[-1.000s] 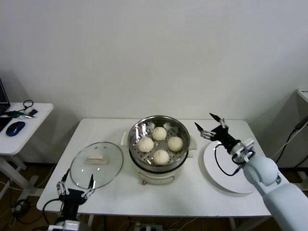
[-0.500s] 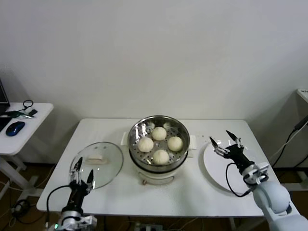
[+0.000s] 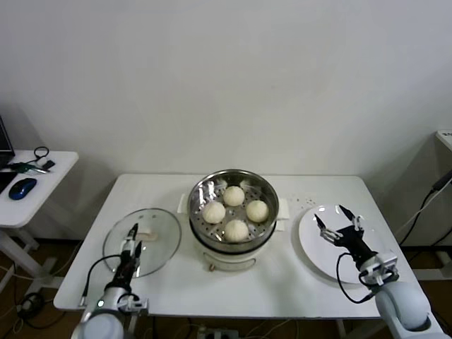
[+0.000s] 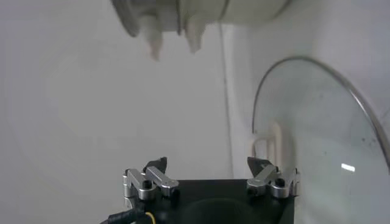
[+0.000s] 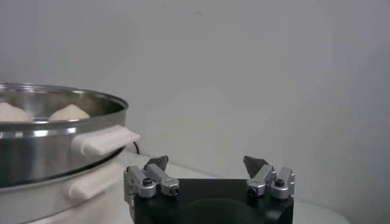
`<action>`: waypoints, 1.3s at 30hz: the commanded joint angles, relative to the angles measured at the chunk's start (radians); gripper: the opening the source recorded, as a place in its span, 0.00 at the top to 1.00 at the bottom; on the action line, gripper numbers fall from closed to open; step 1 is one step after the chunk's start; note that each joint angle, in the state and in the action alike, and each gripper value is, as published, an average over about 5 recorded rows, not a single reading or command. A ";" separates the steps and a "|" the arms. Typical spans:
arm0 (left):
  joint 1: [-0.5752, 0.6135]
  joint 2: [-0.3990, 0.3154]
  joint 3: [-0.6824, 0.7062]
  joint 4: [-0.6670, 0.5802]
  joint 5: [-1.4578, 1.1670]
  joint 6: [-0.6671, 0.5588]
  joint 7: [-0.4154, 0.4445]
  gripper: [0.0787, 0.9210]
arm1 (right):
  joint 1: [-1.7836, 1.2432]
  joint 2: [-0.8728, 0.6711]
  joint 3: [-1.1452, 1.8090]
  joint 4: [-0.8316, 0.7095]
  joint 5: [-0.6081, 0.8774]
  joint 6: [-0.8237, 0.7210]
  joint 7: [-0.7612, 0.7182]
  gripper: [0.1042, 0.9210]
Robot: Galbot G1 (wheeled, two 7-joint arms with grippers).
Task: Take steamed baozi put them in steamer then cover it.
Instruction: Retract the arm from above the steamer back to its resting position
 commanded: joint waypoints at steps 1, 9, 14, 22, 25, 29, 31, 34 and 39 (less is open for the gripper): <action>-0.183 0.006 0.002 0.212 0.079 -0.011 0.008 0.12 | -0.022 0.019 0.024 -0.015 -0.045 0.013 -0.007 0.12; -0.228 0.005 0.001 0.281 0.099 -0.018 0.002 0.12 | -0.027 0.022 0.029 -0.022 -0.058 0.024 -0.019 0.12; -0.243 0.005 0.000 0.303 0.099 -0.014 -0.018 0.12 | -0.033 0.024 0.032 -0.020 -0.060 0.027 -0.024 0.12; -0.266 0.008 -0.004 0.318 0.086 -0.011 -0.029 0.12 | -0.063 0.026 0.039 -0.014 -0.071 0.028 -0.052 0.12; -0.274 0.010 -0.003 0.327 0.076 -0.010 -0.039 0.12 | -0.069 0.027 0.040 -0.016 -0.077 0.029 -0.054 0.12; -0.287 0.012 0.001 0.340 0.059 -0.007 -0.057 0.12 | -0.075 0.028 0.042 -0.014 -0.085 0.029 -0.063 0.12; -0.294 0.014 0.001 0.347 0.052 -0.011 -0.062 0.12 | -0.082 0.028 0.041 -0.009 -0.093 0.029 -0.073 0.12; -0.297 0.018 0.005 0.352 0.039 -0.018 -0.060 0.12 | -0.088 0.032 0.039 -0.004 -0.106 0.030 -0.083 0.12; -0.291 0.019 0.008 0.357 0.024 -0.023 -0.056 0.21 | -0.087 0.039 0.036 -0.006 -0.121 0.031 -0.085 0.12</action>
